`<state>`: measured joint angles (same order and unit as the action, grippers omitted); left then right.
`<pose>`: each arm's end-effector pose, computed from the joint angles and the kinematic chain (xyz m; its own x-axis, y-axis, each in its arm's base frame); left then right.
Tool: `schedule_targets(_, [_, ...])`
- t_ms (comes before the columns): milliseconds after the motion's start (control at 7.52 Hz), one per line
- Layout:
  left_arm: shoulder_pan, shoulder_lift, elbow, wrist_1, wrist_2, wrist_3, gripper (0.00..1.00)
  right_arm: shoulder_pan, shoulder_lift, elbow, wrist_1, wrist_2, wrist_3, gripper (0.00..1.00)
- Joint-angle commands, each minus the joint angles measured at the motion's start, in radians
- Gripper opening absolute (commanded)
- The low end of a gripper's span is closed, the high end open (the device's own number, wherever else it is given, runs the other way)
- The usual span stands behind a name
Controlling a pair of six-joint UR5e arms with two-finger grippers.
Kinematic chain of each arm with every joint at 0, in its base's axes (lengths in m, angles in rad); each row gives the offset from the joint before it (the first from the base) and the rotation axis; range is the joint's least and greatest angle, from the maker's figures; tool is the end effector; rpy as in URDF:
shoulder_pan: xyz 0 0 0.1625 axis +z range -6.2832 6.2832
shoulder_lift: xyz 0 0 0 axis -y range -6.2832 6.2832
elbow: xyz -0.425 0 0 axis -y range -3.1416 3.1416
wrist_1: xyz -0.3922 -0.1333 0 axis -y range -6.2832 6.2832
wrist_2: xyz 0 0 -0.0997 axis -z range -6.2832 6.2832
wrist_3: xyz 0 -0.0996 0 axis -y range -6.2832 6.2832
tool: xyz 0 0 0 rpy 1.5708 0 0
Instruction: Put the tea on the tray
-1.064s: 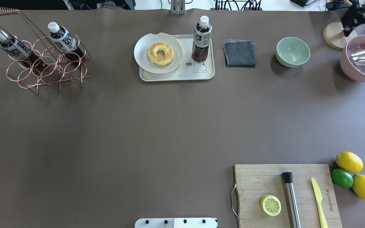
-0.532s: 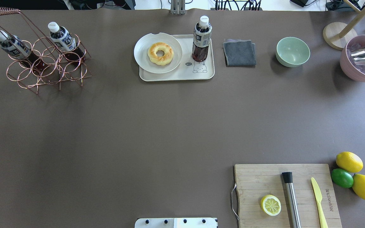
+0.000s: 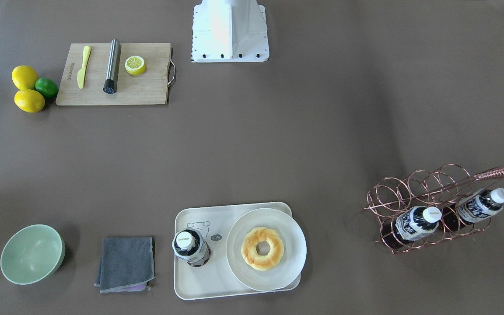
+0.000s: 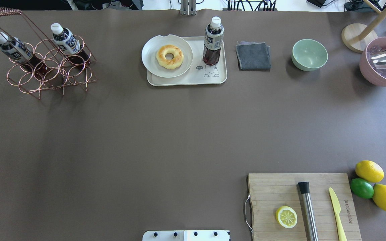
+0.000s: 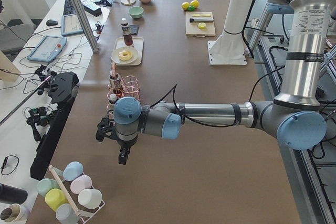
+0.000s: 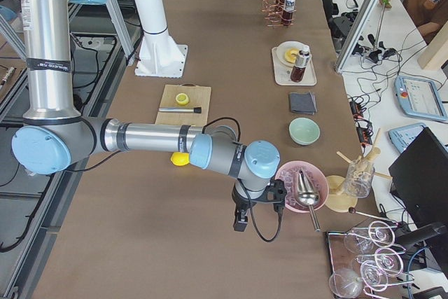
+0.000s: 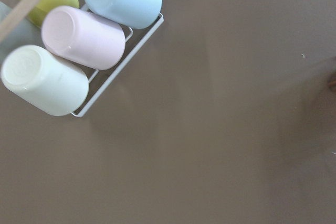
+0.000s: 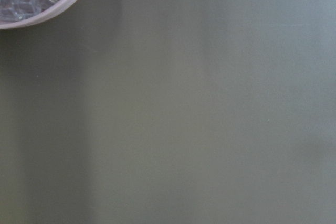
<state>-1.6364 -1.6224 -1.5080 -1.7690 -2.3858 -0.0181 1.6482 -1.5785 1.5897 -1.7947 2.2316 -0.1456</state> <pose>-0.0951 -0.5196 0.6399 0.6920 0.0723 -0.7183 0.0770 0.9819 0.1730 0.1083 -0.4628 0.6810 0.7799 0.0468 0.6242 0.0380 0.9918 -0.1218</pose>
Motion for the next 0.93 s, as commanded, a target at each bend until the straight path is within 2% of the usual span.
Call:
schedule_targets(0, [0.001,0.012,-0.006,0.013,-0.021,0.0,0.97,0.027,-0.012,-0.056,0.103,0.023,0.018,1.0])
schedule_targets(266, [0.003,0.001,-0.005,0.045,-0.015,0.003,0.97,0.027,0.002,-0.005,0.109,0.039,0.134,1.0])
schedule_targets(798, [0.001,-0.002,-0.003,0.045,-0.013,0.004,0.97,0.027,0.002,-0.005,0.109,0.049,0.133,1.0])
